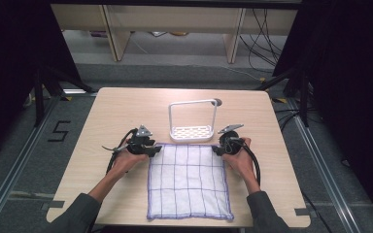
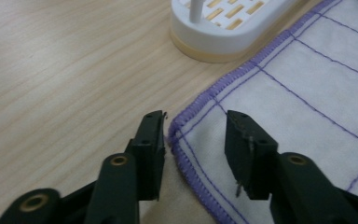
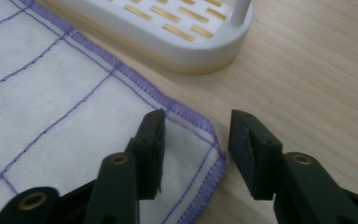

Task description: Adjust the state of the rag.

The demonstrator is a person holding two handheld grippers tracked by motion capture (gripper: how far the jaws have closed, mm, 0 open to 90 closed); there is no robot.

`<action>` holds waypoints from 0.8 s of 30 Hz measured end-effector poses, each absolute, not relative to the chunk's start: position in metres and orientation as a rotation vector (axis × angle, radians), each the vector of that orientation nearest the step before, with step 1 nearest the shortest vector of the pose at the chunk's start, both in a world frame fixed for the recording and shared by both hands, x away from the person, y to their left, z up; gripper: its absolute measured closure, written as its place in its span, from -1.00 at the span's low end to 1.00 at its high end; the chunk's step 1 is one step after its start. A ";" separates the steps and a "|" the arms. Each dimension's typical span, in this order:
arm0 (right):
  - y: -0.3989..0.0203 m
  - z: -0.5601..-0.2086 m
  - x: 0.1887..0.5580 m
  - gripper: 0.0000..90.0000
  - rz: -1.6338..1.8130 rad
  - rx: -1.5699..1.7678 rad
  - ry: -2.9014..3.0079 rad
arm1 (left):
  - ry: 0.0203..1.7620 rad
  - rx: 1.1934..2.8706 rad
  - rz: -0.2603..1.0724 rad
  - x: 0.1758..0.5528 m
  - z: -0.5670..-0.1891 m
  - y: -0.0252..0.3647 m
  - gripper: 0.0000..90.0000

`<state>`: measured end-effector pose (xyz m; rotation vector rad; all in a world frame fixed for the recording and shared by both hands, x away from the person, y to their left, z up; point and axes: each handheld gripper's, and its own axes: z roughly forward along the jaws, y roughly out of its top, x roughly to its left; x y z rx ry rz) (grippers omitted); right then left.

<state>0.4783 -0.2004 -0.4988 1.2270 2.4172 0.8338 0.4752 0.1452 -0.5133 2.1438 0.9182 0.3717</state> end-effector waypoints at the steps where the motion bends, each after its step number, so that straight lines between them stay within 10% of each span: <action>1: -0.200 -0.498 0.478 0.37 0.836 1.227 2.423 | 0.905 2.154 0.364 0.476 -0.514 0.145 0.36; 8: -0.198 -0.497 0.476 0.89 0.882 1.252 2.442 | 0.866 2.162 0.371 0.476 -0.514 0.141 0.81; 24: -0.198 -0.463 0.457 0.93 0.956 1.120 2.416 | 0.789 2.070 0.426 0.465 -0.484 0.154 0.89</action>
